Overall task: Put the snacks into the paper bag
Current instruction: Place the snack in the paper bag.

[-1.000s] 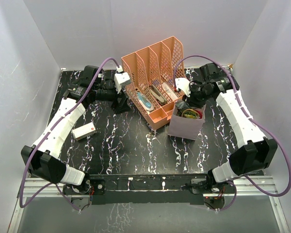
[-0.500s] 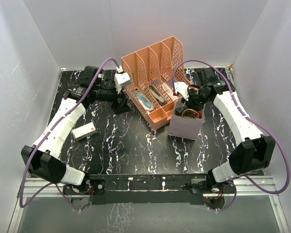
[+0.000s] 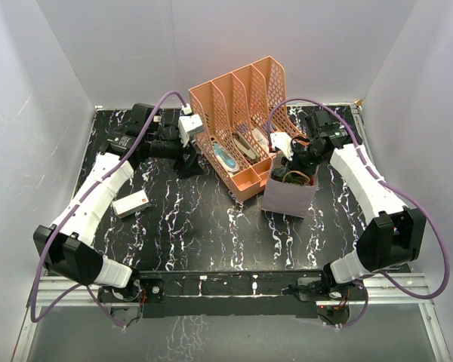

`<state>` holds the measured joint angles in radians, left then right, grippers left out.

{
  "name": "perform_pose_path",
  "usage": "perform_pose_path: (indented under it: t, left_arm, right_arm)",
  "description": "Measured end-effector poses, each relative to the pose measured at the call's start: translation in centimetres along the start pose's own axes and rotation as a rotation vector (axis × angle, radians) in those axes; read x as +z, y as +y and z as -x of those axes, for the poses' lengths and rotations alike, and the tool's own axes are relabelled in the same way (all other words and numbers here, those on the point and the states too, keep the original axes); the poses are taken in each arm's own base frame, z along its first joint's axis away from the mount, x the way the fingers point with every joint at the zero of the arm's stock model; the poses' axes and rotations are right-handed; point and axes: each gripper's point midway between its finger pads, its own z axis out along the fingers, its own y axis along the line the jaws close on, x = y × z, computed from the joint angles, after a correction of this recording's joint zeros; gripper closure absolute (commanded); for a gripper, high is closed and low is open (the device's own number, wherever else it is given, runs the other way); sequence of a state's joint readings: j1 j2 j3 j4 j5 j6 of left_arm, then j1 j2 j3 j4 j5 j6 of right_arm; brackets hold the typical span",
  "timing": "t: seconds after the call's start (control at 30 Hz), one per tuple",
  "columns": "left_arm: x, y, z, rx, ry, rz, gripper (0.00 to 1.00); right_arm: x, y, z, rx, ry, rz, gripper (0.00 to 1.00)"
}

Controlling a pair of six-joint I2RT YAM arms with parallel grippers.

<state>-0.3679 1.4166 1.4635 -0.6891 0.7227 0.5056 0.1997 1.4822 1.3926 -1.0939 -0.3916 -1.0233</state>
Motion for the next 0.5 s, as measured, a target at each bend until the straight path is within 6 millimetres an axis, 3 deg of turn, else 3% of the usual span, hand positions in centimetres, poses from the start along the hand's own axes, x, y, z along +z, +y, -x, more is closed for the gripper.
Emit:
perform_pose_path:
  t: [0.3,0.5]
  left_arm:
    - [0.1,0.0,-0.3,-0.005,0.005,-0.002,0.26]
    - [0.1,0.1,-0.3,-0.008,0.006,0.0,0.26]
  right_arm:
    - [0.3,0.0,-0.2,0.012,0.008,0.009,0.69]
    - [-0.7,-0.9,0.7,0.005,-0.011,-0.021,0.51]
